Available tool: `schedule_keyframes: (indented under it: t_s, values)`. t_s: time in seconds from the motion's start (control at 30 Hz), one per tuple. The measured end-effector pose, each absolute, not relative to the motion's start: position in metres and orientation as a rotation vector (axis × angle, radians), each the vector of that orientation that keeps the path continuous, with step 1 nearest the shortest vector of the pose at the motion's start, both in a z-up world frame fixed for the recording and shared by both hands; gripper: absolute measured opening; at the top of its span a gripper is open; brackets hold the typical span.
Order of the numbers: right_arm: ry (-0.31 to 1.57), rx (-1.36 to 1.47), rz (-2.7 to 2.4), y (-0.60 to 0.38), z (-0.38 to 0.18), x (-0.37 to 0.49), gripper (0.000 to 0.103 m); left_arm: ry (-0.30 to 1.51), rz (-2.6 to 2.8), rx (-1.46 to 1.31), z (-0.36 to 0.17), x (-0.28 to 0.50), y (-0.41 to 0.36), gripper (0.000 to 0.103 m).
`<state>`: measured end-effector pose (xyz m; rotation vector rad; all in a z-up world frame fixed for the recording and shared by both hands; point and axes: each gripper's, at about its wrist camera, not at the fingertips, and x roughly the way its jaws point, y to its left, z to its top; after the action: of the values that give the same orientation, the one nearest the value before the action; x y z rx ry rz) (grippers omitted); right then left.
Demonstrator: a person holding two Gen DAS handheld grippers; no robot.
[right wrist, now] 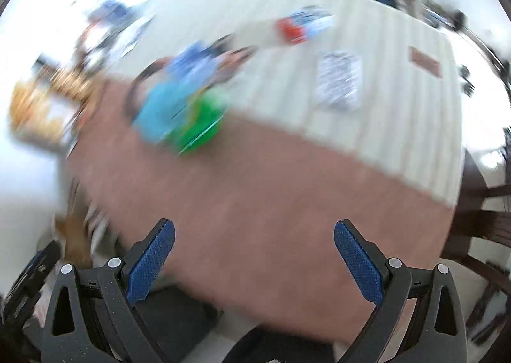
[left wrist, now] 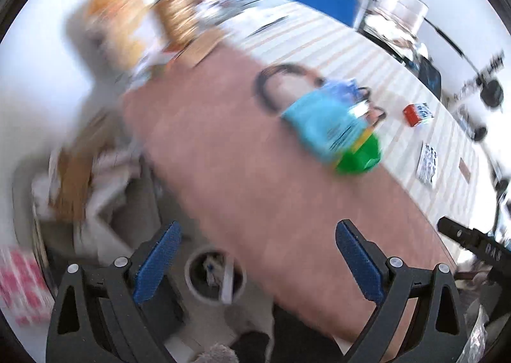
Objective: Collect trash
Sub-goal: 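Move both tools back up over the table toward the carton and blister pack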
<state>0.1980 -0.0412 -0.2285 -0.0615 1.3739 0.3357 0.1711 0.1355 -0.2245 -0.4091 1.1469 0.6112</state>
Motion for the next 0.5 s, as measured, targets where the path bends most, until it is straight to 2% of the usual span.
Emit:
schedule_keyframes:
  t_s: [0.2,0.37,0.4,0.47,0.5]
  values:
    - [1.439,-0.044,0.106,-0.067,-0.304,0.344,0.101,1.235,0.63,-0.108,-0.264,0.314,0.127,0.099]
    - [1.491,-0.058,0.072,-0.055,-0.358,0.403,0.1,1.336,0.634,-0.012,-0.314,0.373,0.132,0.099]
    - [1.484,-0.069,0.084,-0.05,-0.362,0.406,0.093,1.352,0.635,0.0,-0.322,0.381,0.133,0.099]
    - [1.468,-0.125,0.059,-0.039,-0.365,0.408,0.091,1.371,0.634,0.007,-0.33,0.395,0.133,0.099]
    - [1.434,-0.128,0.07,-0.037,-0.362,0.406,0.085,1.378,0.63,0.011,-0.333,0.4,0.133,0.099]
